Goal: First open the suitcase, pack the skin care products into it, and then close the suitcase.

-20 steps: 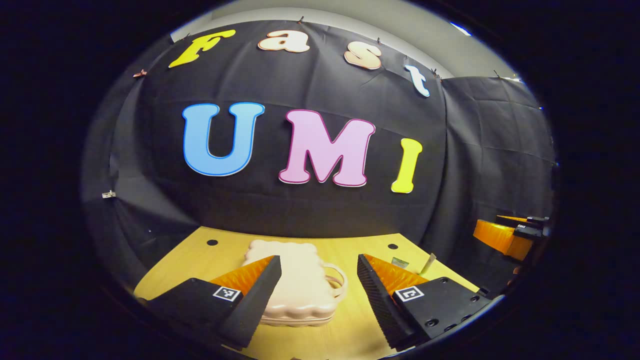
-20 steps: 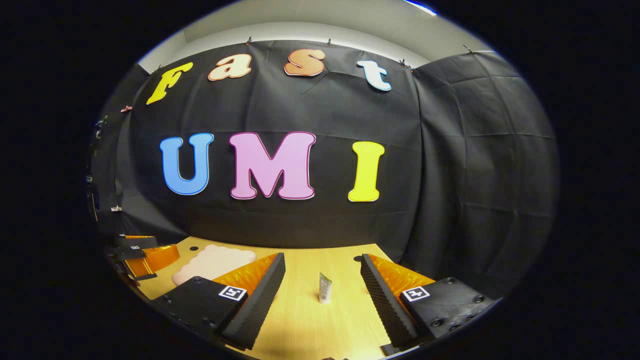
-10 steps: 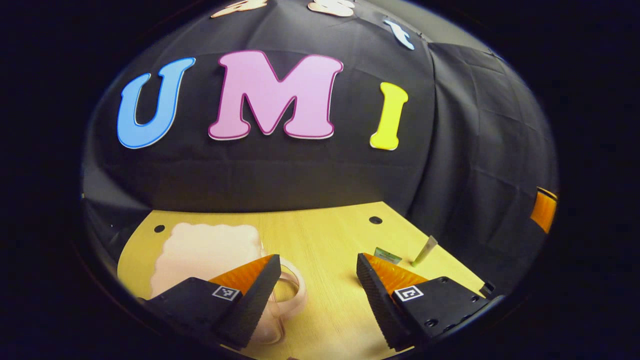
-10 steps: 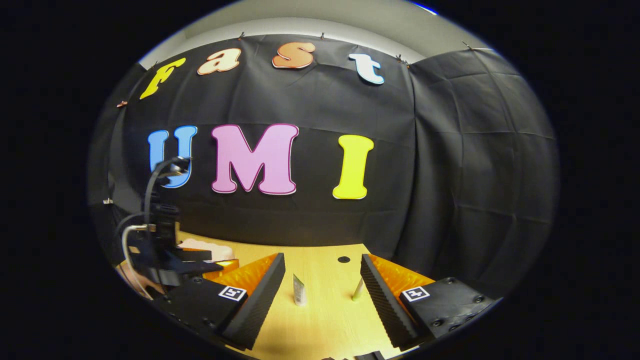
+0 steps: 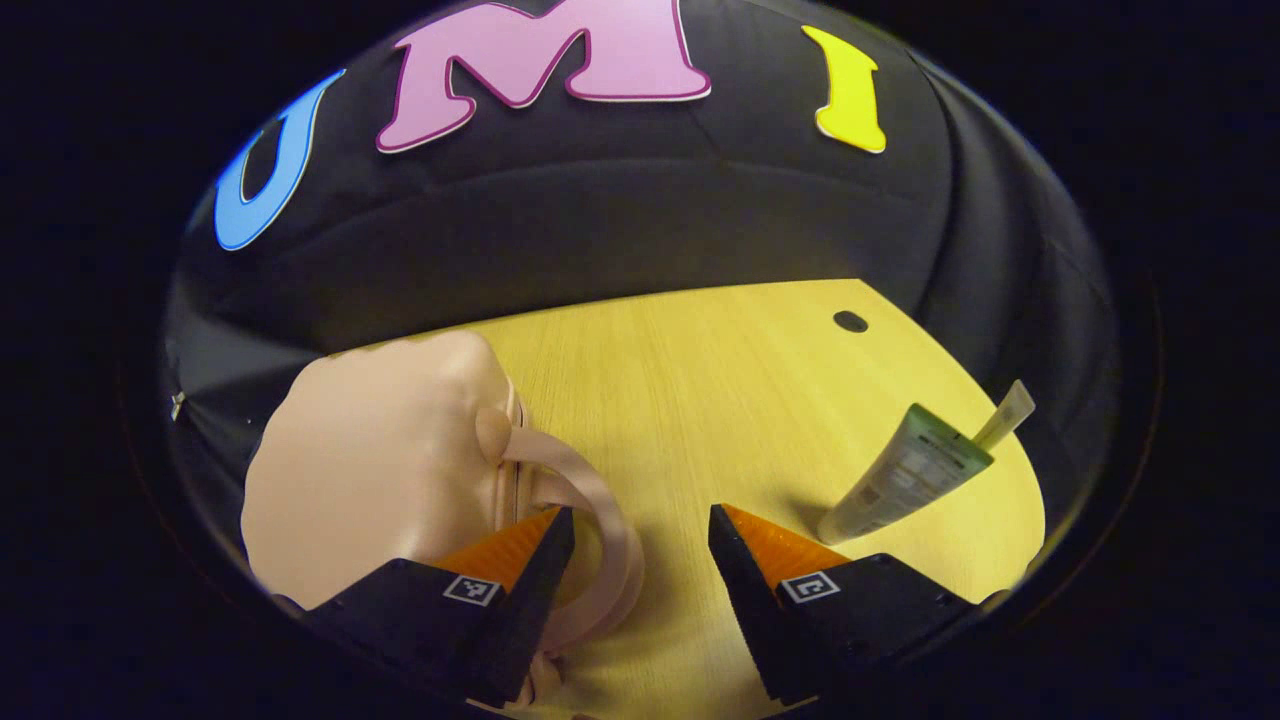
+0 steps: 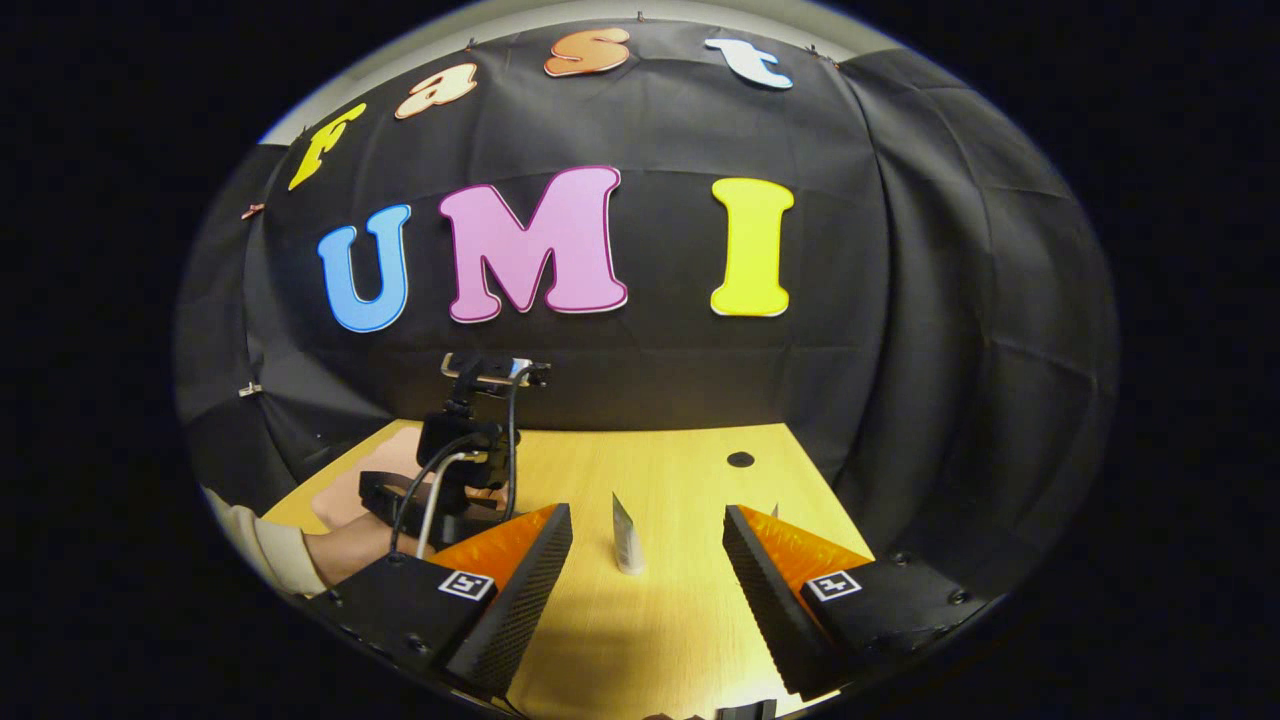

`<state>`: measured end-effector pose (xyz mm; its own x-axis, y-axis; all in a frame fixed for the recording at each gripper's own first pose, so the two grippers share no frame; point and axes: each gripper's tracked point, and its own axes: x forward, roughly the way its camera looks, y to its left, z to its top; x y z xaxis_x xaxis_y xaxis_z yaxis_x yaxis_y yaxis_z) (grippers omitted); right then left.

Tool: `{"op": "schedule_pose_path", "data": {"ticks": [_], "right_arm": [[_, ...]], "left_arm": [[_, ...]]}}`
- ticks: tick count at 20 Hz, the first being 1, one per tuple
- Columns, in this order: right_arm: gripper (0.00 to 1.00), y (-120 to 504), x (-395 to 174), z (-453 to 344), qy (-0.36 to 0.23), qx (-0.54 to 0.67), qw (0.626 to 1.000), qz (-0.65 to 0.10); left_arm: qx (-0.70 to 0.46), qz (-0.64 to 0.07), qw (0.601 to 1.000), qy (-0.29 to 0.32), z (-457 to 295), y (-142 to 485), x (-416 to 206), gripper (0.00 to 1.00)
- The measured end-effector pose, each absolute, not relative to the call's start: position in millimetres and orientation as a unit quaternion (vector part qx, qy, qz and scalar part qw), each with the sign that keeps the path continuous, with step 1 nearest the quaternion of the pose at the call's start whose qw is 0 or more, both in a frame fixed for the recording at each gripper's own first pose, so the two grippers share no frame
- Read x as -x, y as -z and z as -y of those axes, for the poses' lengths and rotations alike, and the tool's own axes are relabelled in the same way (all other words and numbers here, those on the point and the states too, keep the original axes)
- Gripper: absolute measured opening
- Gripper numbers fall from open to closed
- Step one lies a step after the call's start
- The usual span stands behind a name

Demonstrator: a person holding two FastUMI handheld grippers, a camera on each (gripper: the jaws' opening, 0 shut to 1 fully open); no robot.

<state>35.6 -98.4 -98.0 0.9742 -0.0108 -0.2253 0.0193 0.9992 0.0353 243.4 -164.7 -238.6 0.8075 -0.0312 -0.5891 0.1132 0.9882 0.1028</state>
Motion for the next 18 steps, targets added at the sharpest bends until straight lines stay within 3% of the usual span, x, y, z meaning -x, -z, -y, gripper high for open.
{"op": "schedule_pose_path", "data": {"ticks": [4,5,6,8,12,18], "right_arm": [[0.97,114.8,-44.8,124.6,0.005,-0.010,0.990,-0.140],[0.97,115.8,-46.6,130.3,0.009,-0.008,0.990,-0.142],[0.97,118.5,-47.8,135.6,0.012,-0.008,0.989,-0.145],[0.97,121.8,-49.9,141.5,0.017,-0.009,0.988,-0.152],[0.97,113.8,-52.6,137.9,0.020,-0.015,0.989,-0.143],[0.97,104.1,-52.9,109.3,0.008,-0.015,0.991,-0.130]], "left_arm": [[-0.056,-0.336,0.940,0.011,157.6,260.0,-252.2,0.63],[-0.056,-0.345,0.937,0.000,151.4,264.6,-251.1,0.54],[-0.052,-0.351,0.935,0.005,151.2,264.9,-251.7,0.34],[-0.046,-0.351,0.935,0.024,155.6,259.2,-252.5,0.23],[-0.027,-0.331,0.942,0.052,158.0,213.0,-248.3,0.14],[0.027,-0.259,0.962,0.077,83.5,72.7,-232.5,0.13]]}}
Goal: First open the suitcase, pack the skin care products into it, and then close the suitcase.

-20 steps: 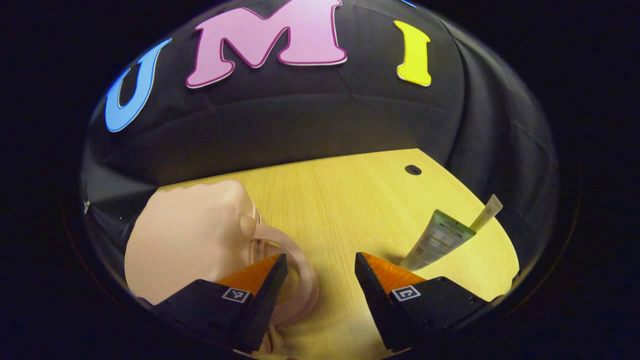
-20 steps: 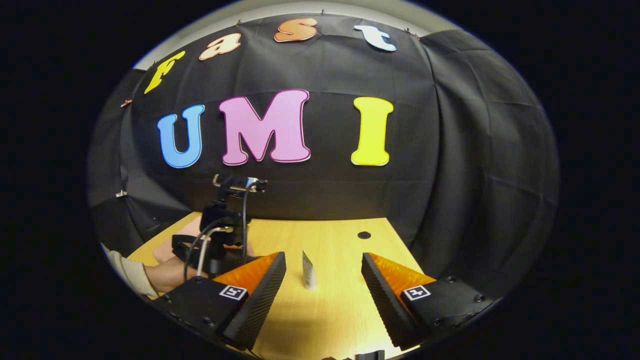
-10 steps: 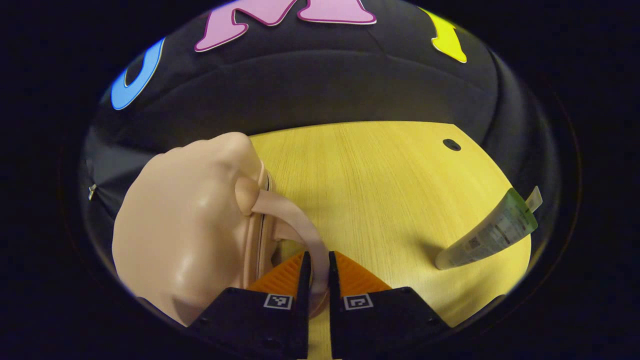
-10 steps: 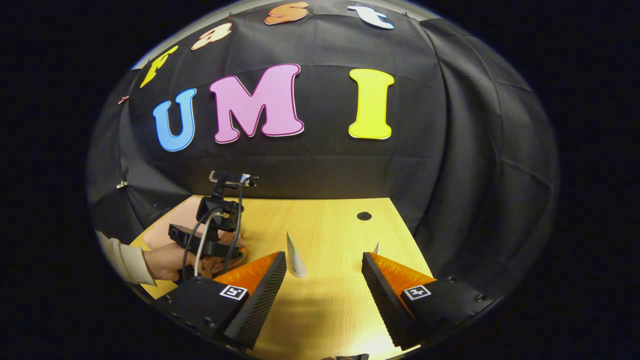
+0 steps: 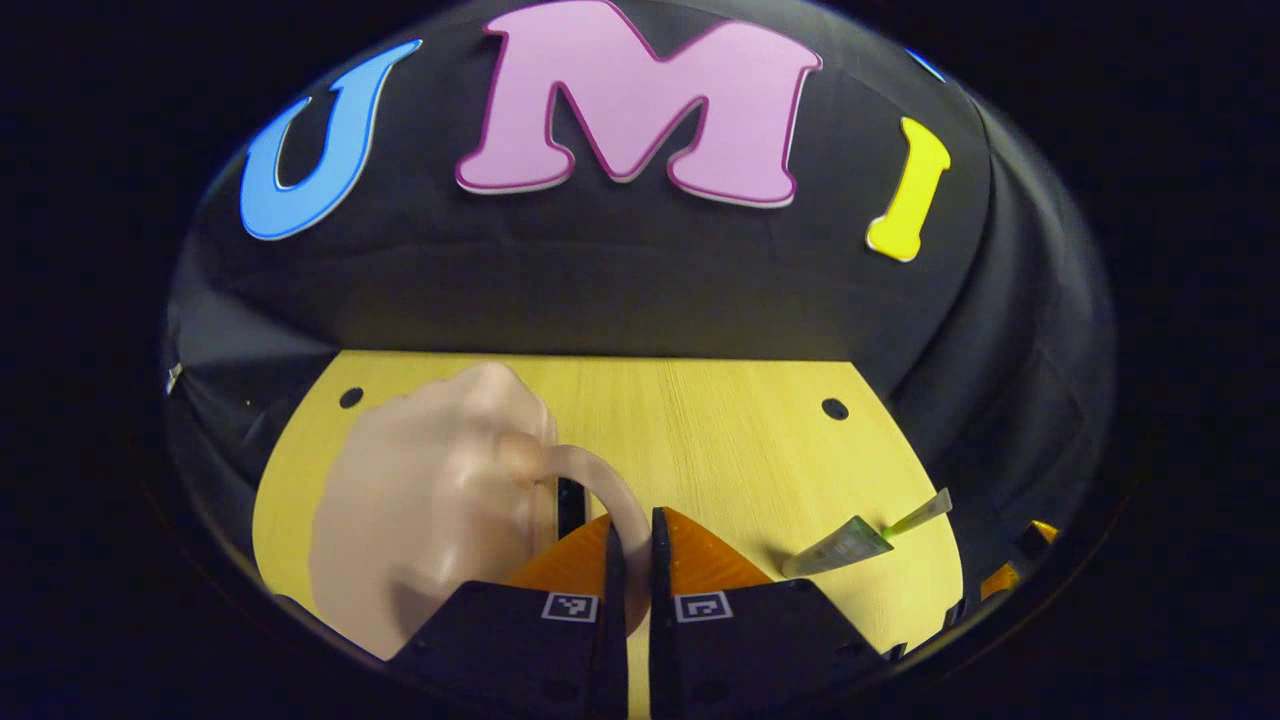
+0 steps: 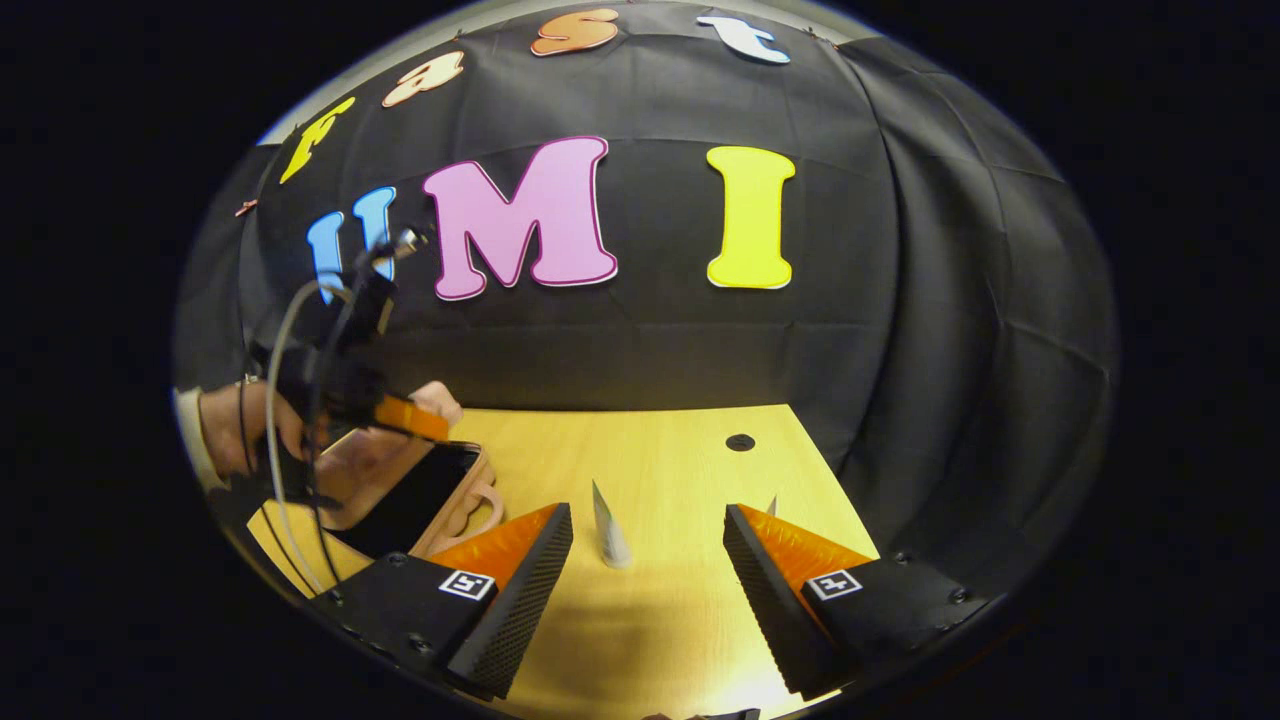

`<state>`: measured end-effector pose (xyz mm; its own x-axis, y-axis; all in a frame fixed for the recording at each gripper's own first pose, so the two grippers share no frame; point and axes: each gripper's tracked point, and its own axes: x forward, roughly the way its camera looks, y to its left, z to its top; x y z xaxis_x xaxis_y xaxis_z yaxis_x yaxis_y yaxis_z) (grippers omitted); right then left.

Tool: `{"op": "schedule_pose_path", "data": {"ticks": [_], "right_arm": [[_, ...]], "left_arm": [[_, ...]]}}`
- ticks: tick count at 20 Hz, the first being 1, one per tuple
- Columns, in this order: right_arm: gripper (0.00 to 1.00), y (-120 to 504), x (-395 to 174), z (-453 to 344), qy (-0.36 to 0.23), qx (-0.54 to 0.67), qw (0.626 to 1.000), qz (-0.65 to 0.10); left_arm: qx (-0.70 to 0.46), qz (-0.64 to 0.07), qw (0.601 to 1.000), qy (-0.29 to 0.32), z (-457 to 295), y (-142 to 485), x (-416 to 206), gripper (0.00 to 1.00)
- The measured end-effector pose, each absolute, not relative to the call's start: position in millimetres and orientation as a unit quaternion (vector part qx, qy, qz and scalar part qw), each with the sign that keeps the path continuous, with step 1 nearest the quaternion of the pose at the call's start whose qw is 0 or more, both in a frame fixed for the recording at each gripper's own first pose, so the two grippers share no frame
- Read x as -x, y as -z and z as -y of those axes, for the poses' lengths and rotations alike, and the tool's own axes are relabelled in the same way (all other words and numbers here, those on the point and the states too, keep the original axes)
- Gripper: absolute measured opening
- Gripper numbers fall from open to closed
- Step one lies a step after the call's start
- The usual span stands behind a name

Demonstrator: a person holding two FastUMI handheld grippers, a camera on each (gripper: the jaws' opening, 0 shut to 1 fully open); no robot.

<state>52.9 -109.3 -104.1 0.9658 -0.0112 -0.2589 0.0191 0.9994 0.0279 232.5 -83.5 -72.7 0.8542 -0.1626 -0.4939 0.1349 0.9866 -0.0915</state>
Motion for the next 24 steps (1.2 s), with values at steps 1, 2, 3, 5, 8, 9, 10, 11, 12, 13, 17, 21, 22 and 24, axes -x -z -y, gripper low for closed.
{"op": "schedule_pose_path", "data": {"ticks": [1,2,3,5,8,9,10,11,12,13,17,21,22,24], "right_arm": [[0.97,103.0,-52.2,105.6,0.008,-0.015,0.991,-0.130],[0.97,102.2,-51.2,101.8,0.010,-0.016,0.991,-0.130],[0.97,101.2,-51.2,97.7,0.011,-0.017,0.991,-0.130],[0.97,101.9,-50.1,90.4,0.015,-0.015,0.991,-0.131],[0.97,101.9,-48.5,77.5,0.021,-0.010,0.990,-0.137],[0.97,100.0,-47.7,73.4,0.025,-0.008,0.990,-0.137],[0.97,98.0,-46.0,70.6,0.031,-0.005,0.990,-0.135],[0.97,97.0,-45.8,68.1,0.038,-0.001,0.990,-0.134],[0.97,98.9,-45.9,65.4,0.045,0.003,0.990,-0.135],[0.97,100.8,-45.4,61.5,0.051,0.006,0.989,-0.138],[0.97,104.9,-48.0,42.6,0.067,-0.003,0.987,-0.145],[0.97,121.0,-45.5,23.9,0.062,-0.004,0.983,-0.171],[0.97,123.7,-43.0,25.0,0.065,-0.007,0.982,-0.176],[0.97,123.8,-39.2,31.1,0.078,-0.004,0.982,-0.175]], "left_arm": [[0.021,-0.244,0.967,0.072,55.8,48.9,-229.3,0.13],[0.016,-0.231,0.971,0.065,24.6,28.0,-226.9,0.13],[0.010,-0.217,0.975,0.055,-7.9,12.0,-224.7,0.13],[-0.004,-0.201,0.979,0.021,-74.4,-1.0,-220.9,0.13],[-0.024,-0.173,0.983,-0.057,-189.3,-4.8,-221.1,0.13],[-0.030,-0.172,0.982,-0.076,-226.2,1.2,-219.7,0.13],[-0.032,-0.171,0.981,-0.088,-262.2,10.4,-221.7,0.13],[-0.026,-0.175,0.979,-0.099,-291.9,23.5,-224.0,0.13],[-0.014,-0.184,0.977,-0.110,-319.1,39.6,-226.0,0.12],[0.000,-0.194,0.973,-0.126,-343.7,57.1,-227.2,0.12],[0.088,-0.223,0.962,-0.130,-404.1,139.1,-244.5,0.12],[0.147,-0.271,0.943,-0.123,-428.8,212.0,-263.9,0.12],[0.151,-0.279,0.940,-0.123,-432.3,224.4,-267.9,0.12],[0.140,-0.293,0.936,-0.136,-438.1,242.9,-271.5,0.13]]}}
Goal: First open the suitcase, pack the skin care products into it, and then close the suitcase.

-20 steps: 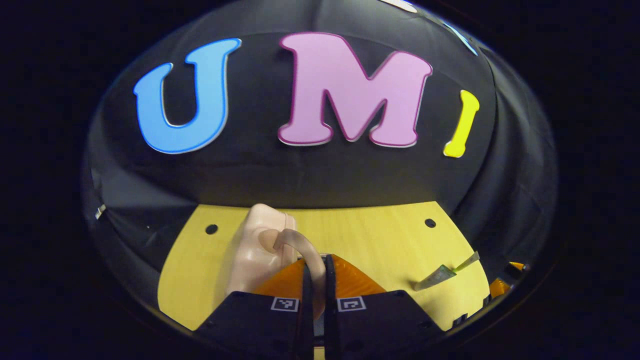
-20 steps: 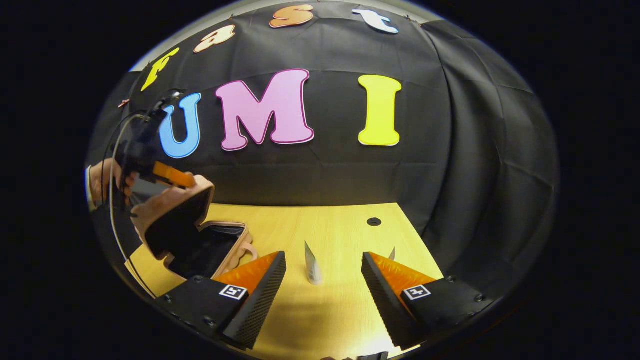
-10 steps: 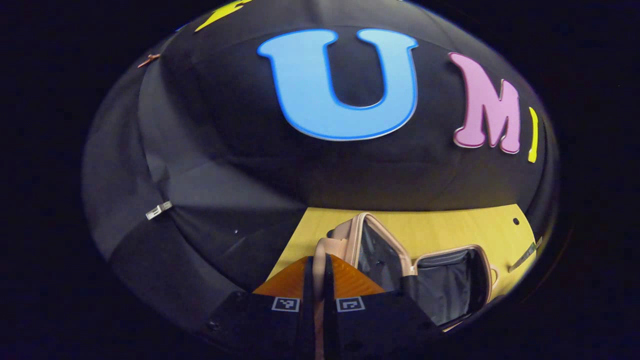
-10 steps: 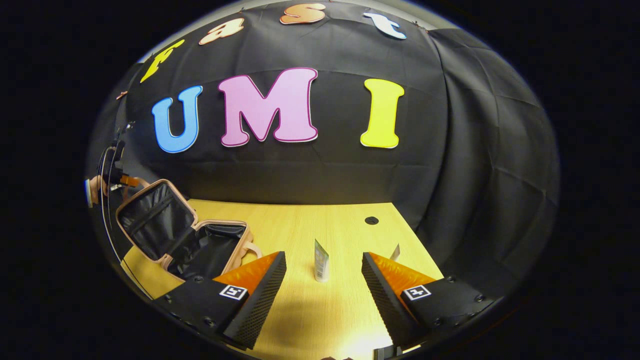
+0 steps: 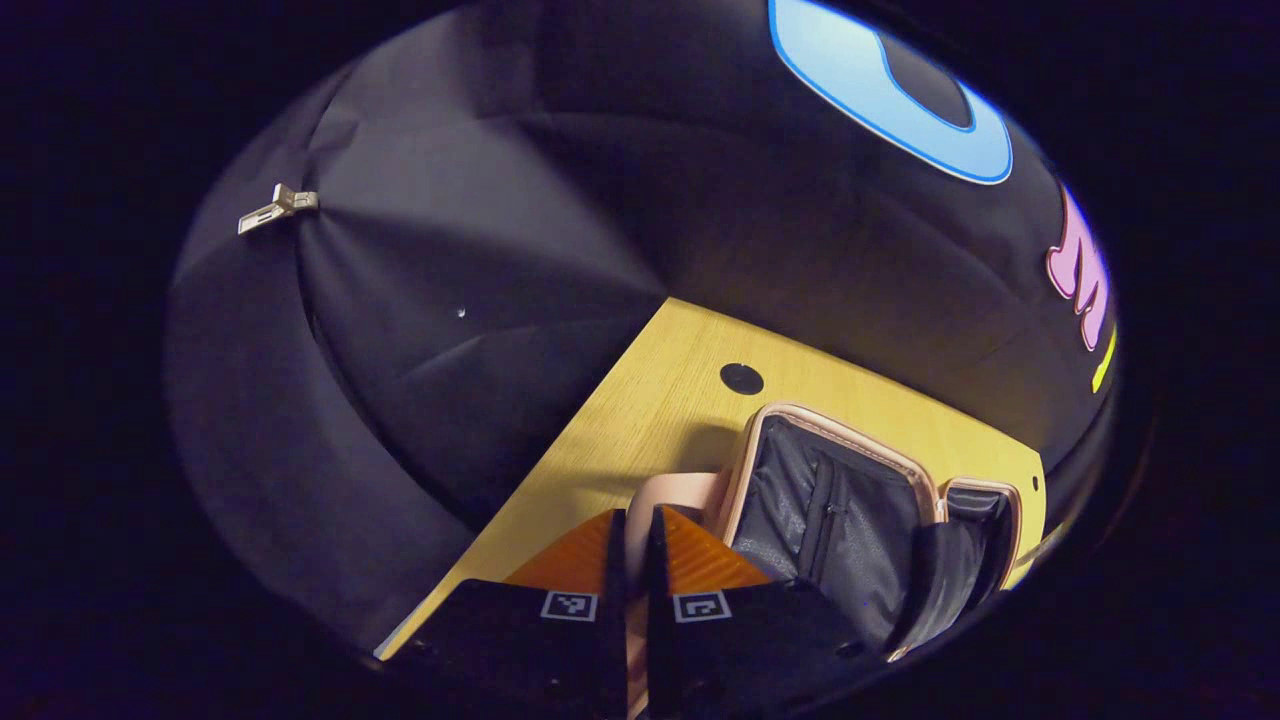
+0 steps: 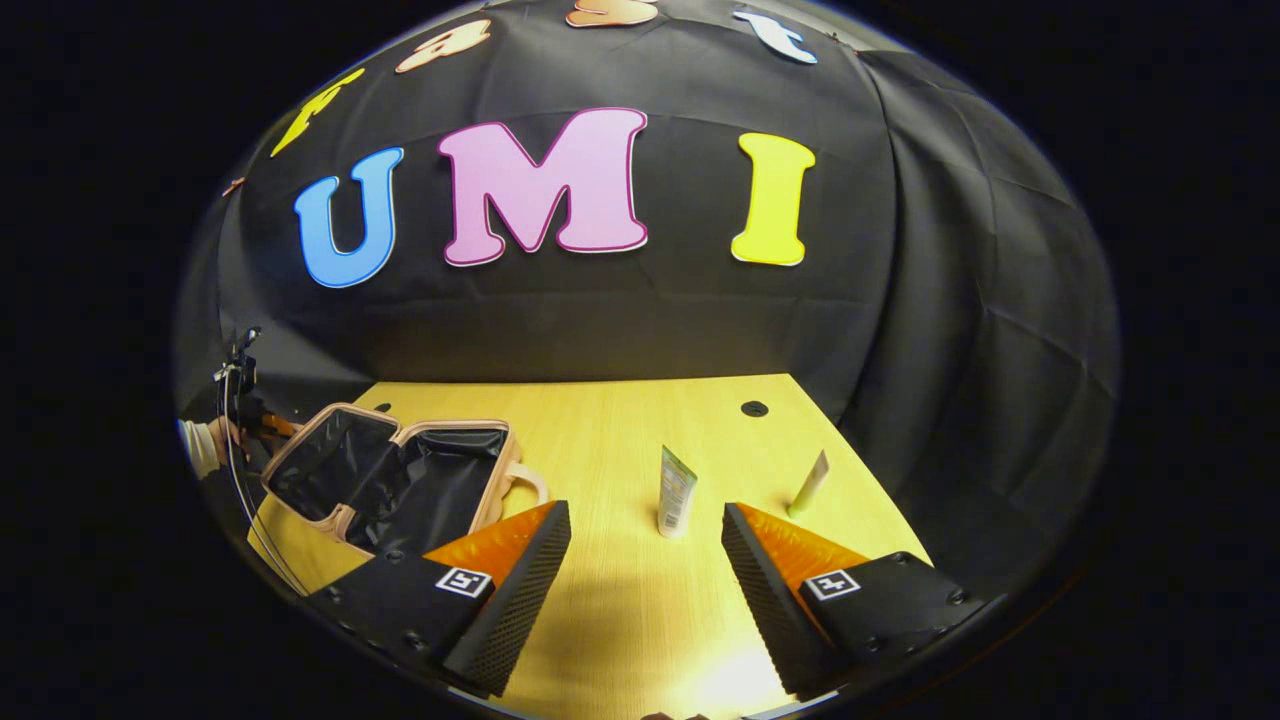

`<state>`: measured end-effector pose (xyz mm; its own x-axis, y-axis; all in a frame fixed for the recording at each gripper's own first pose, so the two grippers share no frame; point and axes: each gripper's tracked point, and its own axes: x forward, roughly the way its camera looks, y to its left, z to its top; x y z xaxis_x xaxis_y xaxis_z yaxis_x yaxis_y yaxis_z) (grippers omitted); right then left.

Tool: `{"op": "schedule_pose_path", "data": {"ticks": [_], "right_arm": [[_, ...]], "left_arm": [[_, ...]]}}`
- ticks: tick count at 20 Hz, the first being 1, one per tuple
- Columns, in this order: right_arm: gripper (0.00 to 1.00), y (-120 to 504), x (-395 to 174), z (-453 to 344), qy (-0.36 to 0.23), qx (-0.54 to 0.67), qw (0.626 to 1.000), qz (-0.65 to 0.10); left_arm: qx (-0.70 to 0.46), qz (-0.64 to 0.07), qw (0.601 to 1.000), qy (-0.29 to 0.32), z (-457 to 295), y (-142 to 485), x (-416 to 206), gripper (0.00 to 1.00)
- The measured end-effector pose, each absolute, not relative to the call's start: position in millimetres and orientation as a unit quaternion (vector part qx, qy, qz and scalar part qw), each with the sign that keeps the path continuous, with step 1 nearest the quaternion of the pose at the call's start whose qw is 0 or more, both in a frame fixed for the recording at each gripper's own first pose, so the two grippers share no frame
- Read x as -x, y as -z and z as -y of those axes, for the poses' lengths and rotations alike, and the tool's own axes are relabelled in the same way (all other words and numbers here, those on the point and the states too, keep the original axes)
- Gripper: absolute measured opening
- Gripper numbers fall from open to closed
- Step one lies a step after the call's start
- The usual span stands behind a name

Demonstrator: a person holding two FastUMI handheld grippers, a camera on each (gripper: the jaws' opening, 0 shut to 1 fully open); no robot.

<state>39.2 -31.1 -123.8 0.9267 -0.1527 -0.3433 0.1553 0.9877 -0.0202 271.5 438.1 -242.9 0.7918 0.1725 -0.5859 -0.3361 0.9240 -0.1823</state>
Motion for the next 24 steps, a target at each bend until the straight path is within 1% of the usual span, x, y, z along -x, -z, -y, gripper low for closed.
{"op": "schedule_pose_path", "data": {"ticks": [1,2,3,4,5,6,8,10,12,14,16,18,20,22,24], "right_arm": [[0.97,122.3,-36.3,33.7,0.083,-0.001,0.981,-0.172],[0.97,119.7,-33.3,36.3,0.087,0.001,0.982,-0.170],[0.97,116.6,-30.5,40.1,0.092,0.003,0.982,-0.165],[0.97,111.8,-29.2,44.3,0.096,0.004,0.982,-0.160],[0.97,107.6,-27.4,49.8,0.101,0.004,0.983,-0.155],[0.97,104.9,-25.6,55.6,0.106,0.002,0.983,-0.151],[0.97,98.9,-23.5,67.5,0.114,-0.004,0.983,-0.145],[0.97,90.2,-22.5,80.2,0.120,0.001,0.984,-0.135],[0.97,82.2,-21.6,92.7,0.123,0.003,0.985,-0.125],[0.96,77.5,-21.3,105.7,0.125,-0.007,0.985,-0.119],[0.97,76.3,-21.7,120.0,0.128,-0.014,0.985,-0.117],[0.97,73.4,-23.2,135.3,0.130,-0.021,0.985,-0.114],[0.97,72.5,-26.0,148.5,0.128,-0.025,0.985,-0.114],[0.97,73.2,-29.3,163.6,0.127,-0.024,0.985,-0.113],[0.97,76.4,-33.6,176.1,0.126,-0.026,0.985,-0.115]], "left_arm": [[0.132,-0.303,0.932,-0.151,-443.0,249.5,-269.0,0.16],[0.123,-0.312,0.926,-0.175,-448.5,250.1,-264.8,0.23],[0.115,-0.309,0.924,-0.193,-451.0,245.2,-265.5,0.27],[0.109,-0.295,0.928,-0.198,-449.0,232.6,-265.8,0.33],[0.106,-0.273,0.936,-0.194,-444.4,214.8,-263.8,0.34],[0.099,-0.253,0.944,-0.186,-436.3,191.5,-259.9,0.44],[0.079,-0.199,0.960,-0.180,-409.5,142.8,-241.4,1.00],[0.063,-0.150,0.972,-0.167,-377.2,88.5,-220.5,0.96],[0.044,-0.109,0.982,-0.148,-334.3,44.1,-197.8,0.96],[0.012,-0.084,0.988,-0.126,-281.2,17.9,-177.1,0.96],[-0.030,-0.065,0.990,-0.117,-236.2,2.4,-156.0,0.96],[-0.034,-0.053,0.994,-0.094,-177.2,-2.1,-137.8,0.95],[-0.010,-0.048,0.997,-0.067,-111.4,1.3,-125.9,0.96],[0.022,-0.039,0.999,-0.028,-46.8,13.0,-123.2,0.97],[0.029,-0.041,0.999,0.006,9.9,26.3,-125.7,0.97]]}}
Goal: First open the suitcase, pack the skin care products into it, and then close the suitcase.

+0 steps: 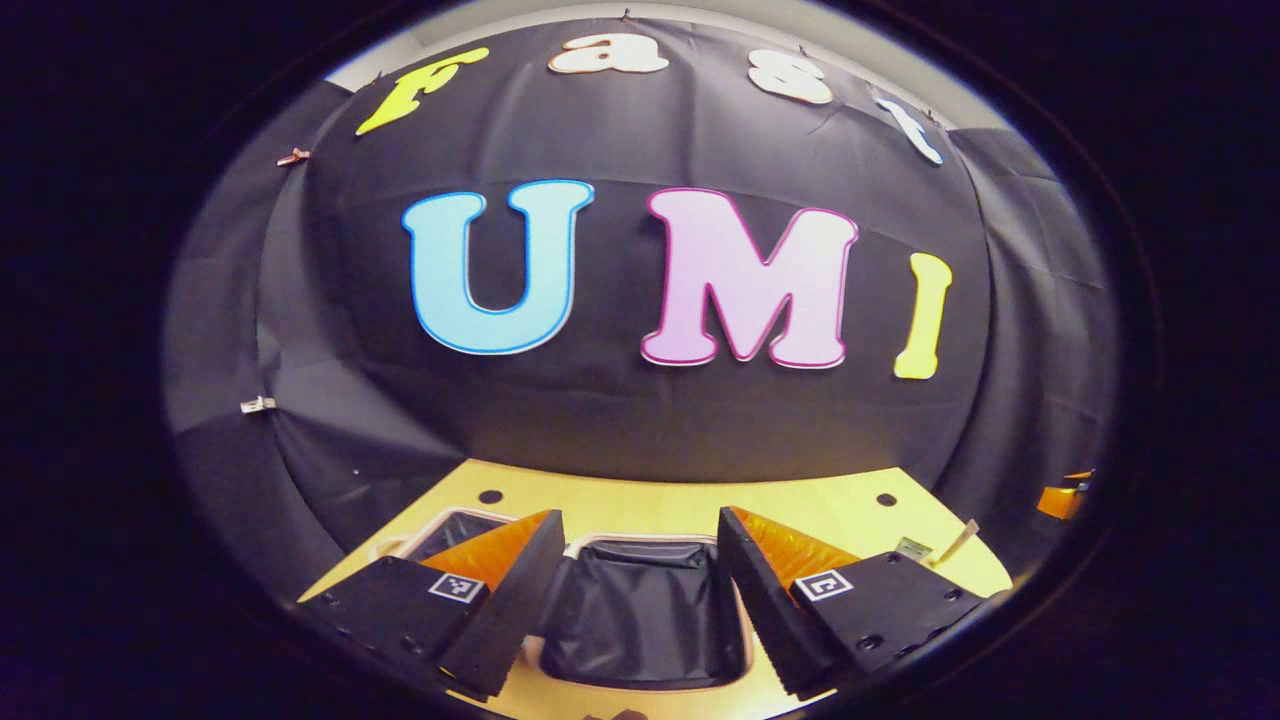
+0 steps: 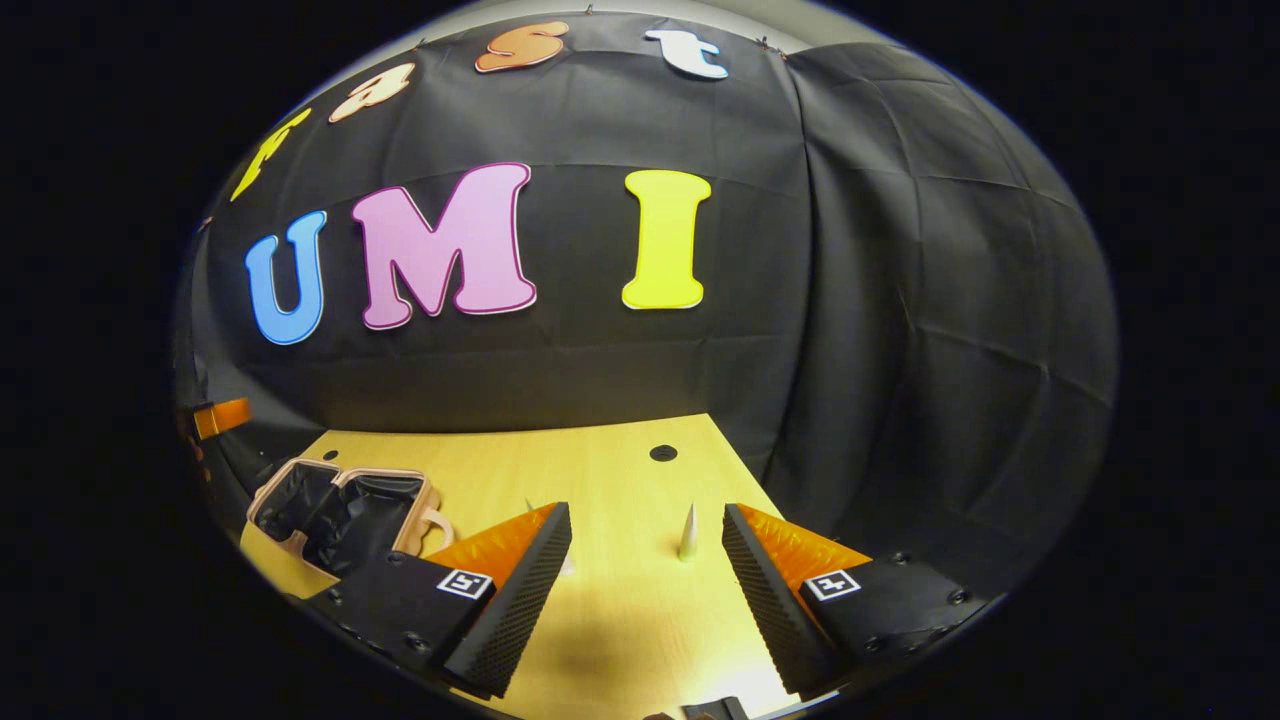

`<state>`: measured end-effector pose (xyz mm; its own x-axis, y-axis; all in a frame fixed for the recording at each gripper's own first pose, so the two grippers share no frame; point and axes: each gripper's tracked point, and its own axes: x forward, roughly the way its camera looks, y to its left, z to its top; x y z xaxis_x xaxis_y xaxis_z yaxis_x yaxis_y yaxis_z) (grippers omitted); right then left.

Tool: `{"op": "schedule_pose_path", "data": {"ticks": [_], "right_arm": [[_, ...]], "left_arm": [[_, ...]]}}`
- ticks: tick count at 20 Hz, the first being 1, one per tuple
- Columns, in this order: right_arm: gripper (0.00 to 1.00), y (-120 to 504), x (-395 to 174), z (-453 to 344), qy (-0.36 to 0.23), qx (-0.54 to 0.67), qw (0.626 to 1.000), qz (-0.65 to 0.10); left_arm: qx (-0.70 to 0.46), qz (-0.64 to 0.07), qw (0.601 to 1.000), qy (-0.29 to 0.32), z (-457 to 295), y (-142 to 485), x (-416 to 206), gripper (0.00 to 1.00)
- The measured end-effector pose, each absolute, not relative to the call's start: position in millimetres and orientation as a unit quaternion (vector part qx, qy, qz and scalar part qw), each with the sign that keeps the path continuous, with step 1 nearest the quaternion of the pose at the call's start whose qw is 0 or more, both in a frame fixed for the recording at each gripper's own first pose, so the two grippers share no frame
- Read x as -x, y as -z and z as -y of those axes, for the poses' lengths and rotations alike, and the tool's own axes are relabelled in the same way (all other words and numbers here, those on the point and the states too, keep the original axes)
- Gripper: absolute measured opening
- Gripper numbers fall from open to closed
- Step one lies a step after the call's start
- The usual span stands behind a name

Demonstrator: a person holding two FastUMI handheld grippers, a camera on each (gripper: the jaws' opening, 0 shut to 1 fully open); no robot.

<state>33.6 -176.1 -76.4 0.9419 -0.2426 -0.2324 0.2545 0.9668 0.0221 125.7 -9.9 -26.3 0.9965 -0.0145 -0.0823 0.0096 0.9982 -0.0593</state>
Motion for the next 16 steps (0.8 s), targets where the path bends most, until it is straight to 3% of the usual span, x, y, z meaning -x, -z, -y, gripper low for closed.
{"op": "schedule_pose_path", "data": {"ticks": [9,16], "right_arm": [[0.97,122.7,-61.7,218.7,0.115,-0.067,0.980,-0.146],[0.97,178.6,-90.5,252.2,0.128,-0.072,0.972,-0.185]], "left_arm": [[0.007,-0.079,0.981,0.179,233.3,105.8,-129.3,0.97],[-0.042,-0.130,0.965,0.222,313.2,191.1,-178.9,0.97]]}}
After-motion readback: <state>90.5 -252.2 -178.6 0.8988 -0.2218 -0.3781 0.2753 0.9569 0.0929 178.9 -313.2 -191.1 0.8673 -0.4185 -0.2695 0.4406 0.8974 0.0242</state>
